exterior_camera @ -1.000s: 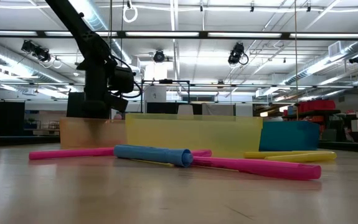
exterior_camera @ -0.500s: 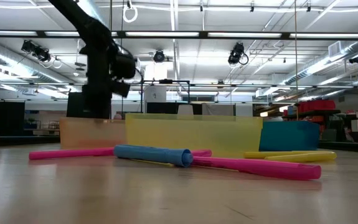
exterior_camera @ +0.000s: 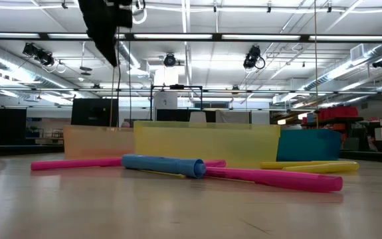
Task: Pick & Place Markers
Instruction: Put the blue highlighter pen into the orange bin
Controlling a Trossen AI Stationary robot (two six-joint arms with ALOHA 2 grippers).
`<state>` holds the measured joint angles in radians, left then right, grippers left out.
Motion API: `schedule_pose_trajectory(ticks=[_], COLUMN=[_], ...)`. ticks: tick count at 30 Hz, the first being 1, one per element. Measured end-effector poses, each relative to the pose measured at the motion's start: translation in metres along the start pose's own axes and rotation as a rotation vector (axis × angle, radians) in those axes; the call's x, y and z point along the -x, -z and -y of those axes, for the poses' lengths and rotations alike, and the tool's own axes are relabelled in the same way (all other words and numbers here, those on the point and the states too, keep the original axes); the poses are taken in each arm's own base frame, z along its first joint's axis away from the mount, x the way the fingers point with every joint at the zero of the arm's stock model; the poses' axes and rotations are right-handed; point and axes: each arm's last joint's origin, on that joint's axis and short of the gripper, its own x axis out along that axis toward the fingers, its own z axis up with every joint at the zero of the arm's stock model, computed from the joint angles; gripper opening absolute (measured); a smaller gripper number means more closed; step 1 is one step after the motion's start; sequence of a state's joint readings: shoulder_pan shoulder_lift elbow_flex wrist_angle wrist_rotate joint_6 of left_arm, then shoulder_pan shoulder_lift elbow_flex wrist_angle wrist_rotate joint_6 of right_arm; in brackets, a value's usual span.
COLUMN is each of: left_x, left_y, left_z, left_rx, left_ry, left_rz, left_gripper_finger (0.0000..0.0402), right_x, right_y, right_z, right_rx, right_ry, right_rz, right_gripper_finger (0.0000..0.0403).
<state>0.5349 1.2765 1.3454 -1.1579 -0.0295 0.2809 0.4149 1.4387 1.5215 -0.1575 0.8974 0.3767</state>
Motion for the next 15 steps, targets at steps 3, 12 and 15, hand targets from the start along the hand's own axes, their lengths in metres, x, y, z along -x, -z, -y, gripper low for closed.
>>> schedule_pose_trajectory(ticks=[3, 12, 15], left_x=[0.022, 0.045, 0.048], left_y=[0.002, 0.007, 0.008], left_z=[0.013, 0.066, 0.085], left_rx=[0.014, -0.110, -0.152], left_ry=[0.015, 0.139, 0.187], left_rz=[0.051, 0.099, 0.106], left_gripper_finger=[0.0172, 0.0172, 0.0172], right_x=[0.000, 0.000, 0.001], right_y=[0.001, 0.002, 0.003], right_z=[0.000, -0.001, -0.002], right_rx=[0.008, 0.010, 0.001], right_ry=[0.002, -0.039, -0.080], right_rz=[-0.006, -0.031, -0.051], right_gripper_finger=[0.0206, 0.0206, 0.0206])
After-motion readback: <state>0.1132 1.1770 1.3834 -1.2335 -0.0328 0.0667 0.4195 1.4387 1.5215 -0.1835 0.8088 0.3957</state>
